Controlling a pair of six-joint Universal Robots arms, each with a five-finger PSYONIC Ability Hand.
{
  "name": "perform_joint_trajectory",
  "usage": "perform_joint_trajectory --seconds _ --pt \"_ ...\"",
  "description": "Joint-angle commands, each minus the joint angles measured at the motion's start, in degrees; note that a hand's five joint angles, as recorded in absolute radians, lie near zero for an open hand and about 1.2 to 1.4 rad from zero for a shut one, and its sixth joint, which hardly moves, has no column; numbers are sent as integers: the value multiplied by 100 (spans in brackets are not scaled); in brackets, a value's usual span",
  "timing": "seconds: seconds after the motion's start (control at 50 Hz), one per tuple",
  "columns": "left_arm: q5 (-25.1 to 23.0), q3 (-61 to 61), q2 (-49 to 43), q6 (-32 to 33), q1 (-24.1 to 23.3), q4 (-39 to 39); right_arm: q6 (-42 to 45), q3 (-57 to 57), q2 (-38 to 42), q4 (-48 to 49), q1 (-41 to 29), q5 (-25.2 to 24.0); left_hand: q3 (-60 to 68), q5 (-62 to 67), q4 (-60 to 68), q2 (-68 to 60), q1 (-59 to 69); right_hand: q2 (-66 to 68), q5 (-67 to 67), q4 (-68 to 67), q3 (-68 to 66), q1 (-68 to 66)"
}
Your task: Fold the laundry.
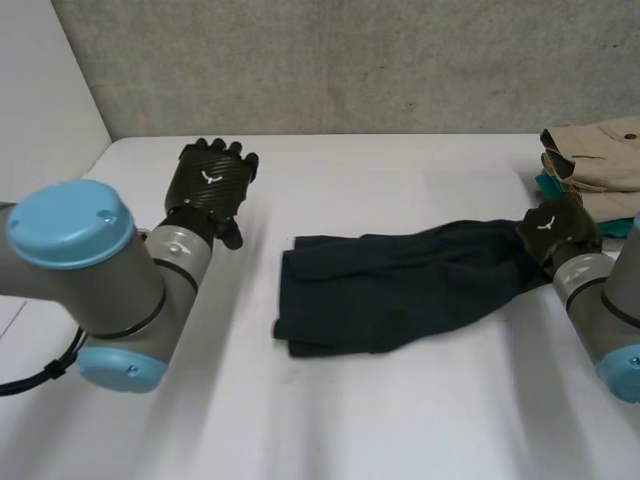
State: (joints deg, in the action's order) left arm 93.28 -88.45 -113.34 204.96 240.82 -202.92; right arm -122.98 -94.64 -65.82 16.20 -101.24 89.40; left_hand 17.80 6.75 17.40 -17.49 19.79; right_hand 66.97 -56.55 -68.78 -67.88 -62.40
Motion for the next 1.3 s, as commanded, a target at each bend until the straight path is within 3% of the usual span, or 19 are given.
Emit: perform_joint_trajectory --seconds 0.02,0.14,0.22,0.3,0.34,0.36,0.4,0.44,0.58,0.6,0.66,0.72,0.82,0.92,1.06,1.18,1.3 --pt "6 -480 558 -193 44 -2 556 270 -19 787 -1168 -440 -153 -48 -113 122 -351 1303 -1345 -1122 -1212 -1760" --pt "6 -709 796 -316 70 7 635 279 481 1552 -2283 -1537 -170 -65 -130 139 -368 1303 -1345 -1122 -1212 -1760" --pt "14 -823 884 -317 79 7 644 192 710 1457 -2838 -2161 -204 -98 -164 173 -402 1303 -1345 -1122 -1212 -1760" --pt "6 -850 884 -317 88 -1 503 174 728 1325 -2954 -2480 -271 -165 -231 240 -469 1126 -1168 -945 -1035 -1583" --pt "-3 -815 875 -308 88 -10 407 165 675 1264 -2954 -2550 -338 -232 -298 307 -536 -1469 1427 1650 1560 1012" --pt "-12 -780 866 -316 88 -10 215 148 667 1246 -2962 -2576 -355 -249 -315 324 -553 -3715 3673 3896 3806 3258" --pt "-21 -683 840 -317 96 -28 -67 121 597 1263 -2936 -2568 -355 -250 -315 324 -553 -4709 4667 4890 4800 4252" --pt "-21 -560 822 -317 88 -45 -757 121 212 1211 -2701 -2515 -355 -250 -315 324 -553 -5697 5655 5878 5788 5240" --pt "-73 397 129 -589 -289 -10 -3888 68 -590 1044 -1716 -2252 -305 -199 -265 274 -503 -5697 5655 5878 5788 5240" --pt "-100 529 32 -641 -360 -2 -4527 129 -625 809 -1514 -2208 -305 -199 -265 274 -503 -5697 5655 5878 5788 5240" --pt "-231 1083 -451 -896 -624 95 -5208 479 -608 11 -1049 -2199 -204 -99 -164 173 -402 -5697 5655 5878 5788 5240" --pt "-284 1645 -952 -1125 -826 551 -5263 805 -477 -651 -827 -2242 -187 -81 -147 156 -385 -5697 5655 5878 5788 5240" --pt "-258 2471 -1664 -1380 -1134 1631 -5070 1727 462 -1810 -774 -2216 -187 -82 -147 156 -385 -5697 5655 5878 5788 5240" --pt "136 2789 -2095 -1389 -1204 2572 -4604 2308 1087 -2252 -765 -2252 -136 -31 -97 105 -335 -5697 5655 5878 5788 5240" --pt "946 2508 -2105 -1143 -1204 2705 -4244 2783 1790 -2603 -774 -2181 -153 -48 -113 122 -351 -5697 5655 5878 5788 5240" --pt "1008 2183 -2131 -651 -1213 2723 -3725 2916 2108 -2657 -853 -1909 -220 -115 -181 189 -419 -5521 5479 5702 5612 5064" --pt "973 2174 -2096 -598 -1222 2705 -2899 2907 2047 -2648 -1046 -1224 -237 -132 -197 206 -435 -4982 4940 5163 5073 4525"
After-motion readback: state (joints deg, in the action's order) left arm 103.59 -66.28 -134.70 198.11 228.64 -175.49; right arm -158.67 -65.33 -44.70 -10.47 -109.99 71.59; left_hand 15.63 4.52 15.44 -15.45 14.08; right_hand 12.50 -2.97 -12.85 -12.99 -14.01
